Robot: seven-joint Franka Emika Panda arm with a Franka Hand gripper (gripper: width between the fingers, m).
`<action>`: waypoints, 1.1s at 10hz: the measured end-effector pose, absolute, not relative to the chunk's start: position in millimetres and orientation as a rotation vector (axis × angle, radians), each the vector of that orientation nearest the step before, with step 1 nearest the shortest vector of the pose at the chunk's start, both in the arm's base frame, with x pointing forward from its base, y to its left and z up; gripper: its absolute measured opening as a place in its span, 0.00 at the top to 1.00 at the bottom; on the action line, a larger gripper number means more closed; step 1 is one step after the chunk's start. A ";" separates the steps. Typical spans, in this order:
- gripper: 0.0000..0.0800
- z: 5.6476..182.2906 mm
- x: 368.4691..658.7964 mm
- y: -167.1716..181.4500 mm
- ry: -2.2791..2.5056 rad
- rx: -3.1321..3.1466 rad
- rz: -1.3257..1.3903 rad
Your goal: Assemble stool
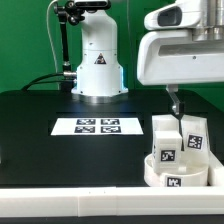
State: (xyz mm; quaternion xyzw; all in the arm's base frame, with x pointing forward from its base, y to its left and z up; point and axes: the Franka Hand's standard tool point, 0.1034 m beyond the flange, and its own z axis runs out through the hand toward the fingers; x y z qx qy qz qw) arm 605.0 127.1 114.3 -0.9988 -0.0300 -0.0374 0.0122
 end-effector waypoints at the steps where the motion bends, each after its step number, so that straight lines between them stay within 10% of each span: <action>1: 0.19 114.0 604.3 130.3 -0.250 -3.116 -0.115; 11: 0.19 93.5 604.2 115.4 -1.435 -2.882 0.049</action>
Offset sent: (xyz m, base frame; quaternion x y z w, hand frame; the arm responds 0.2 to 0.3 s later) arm 0.0000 0.0000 0.0000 0.0000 0.0000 -0.1938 0.9810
